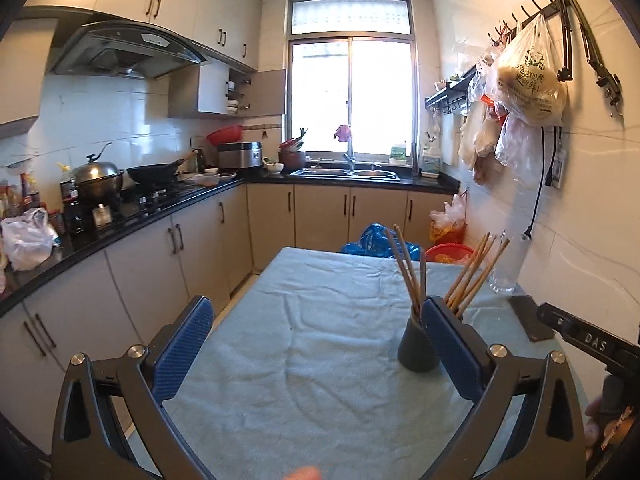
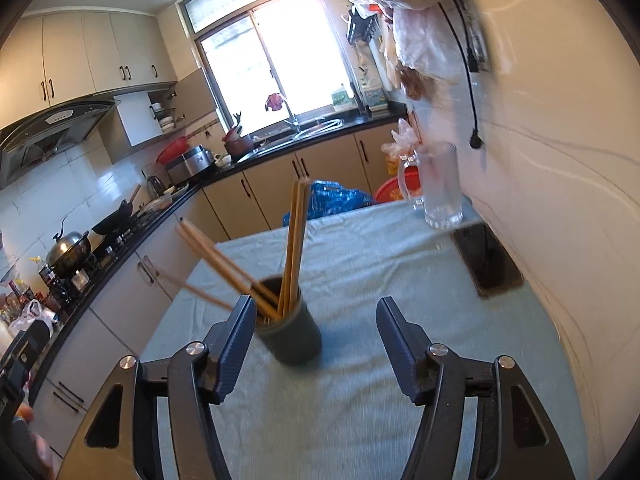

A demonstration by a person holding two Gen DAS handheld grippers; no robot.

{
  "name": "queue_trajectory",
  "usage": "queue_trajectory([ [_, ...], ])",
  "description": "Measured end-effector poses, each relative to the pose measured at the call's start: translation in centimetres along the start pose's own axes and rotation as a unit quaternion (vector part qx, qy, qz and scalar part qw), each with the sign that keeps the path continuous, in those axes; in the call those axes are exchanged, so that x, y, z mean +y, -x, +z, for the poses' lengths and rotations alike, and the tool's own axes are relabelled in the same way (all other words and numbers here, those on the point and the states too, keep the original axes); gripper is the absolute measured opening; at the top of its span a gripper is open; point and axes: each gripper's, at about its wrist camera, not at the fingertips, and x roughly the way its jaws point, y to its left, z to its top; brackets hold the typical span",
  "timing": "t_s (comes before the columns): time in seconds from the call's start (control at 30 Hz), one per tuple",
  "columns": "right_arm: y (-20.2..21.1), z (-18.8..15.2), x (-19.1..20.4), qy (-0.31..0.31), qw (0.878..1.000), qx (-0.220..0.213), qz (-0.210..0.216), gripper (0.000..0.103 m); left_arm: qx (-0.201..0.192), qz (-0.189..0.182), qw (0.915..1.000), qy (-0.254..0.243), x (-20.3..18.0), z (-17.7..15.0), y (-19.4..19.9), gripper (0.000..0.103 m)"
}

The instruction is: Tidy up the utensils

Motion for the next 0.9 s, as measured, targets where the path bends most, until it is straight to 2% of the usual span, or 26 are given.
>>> queue_trajectory([
  [0.13,1.9,-2.3,-0.2,0.0,1.0,0.004,-0.009,0.07,-0.006,0.006,0.9999,-0.011,0.1,-1.3,1.5,0.103],
  [0.3,3.2,-4.6,-0.4,0.008,0.999,0.016,-0.029,0.071,-0.006,-0.02,0.9998,-0.002,0.3,-2.9,2.8,0.103],
  [0.37,3.4,-5.3,-0.5,0.013,0.999,0.02,-0.034,0.071,0.016,-0.042,0.9989,0.009,0.3,-3.4,2.7,0.103],
  [0.43,3.6,-6.1,-0.4,0.018,0.999,0.025,-0.039,0.072,0.055,-0.051,0.997,0.017,0.2,-4.0,1.9,0.103],
  [0.57,3.2,-7.4,0.2,0.033,0.998,0.038,-0.05,0.073,0.099,-0.043,0.9938,0.028,0.2,-5.0,0.8,0.103],
  [0.77,2.5,-8.3,0.4,0.04,0.996,0.049,-0.067,0.074,0.108,-0.024,0.9937,0.019,0.0,-6.1,0.4,0.103],
  [0.9,2.1,-8.5,0.5,0.047,0.995,0.052,-0.077,0.074,0.128,-0.009,0.9917,0.009,-0.1,-6.6,-0.5,0.103],
])
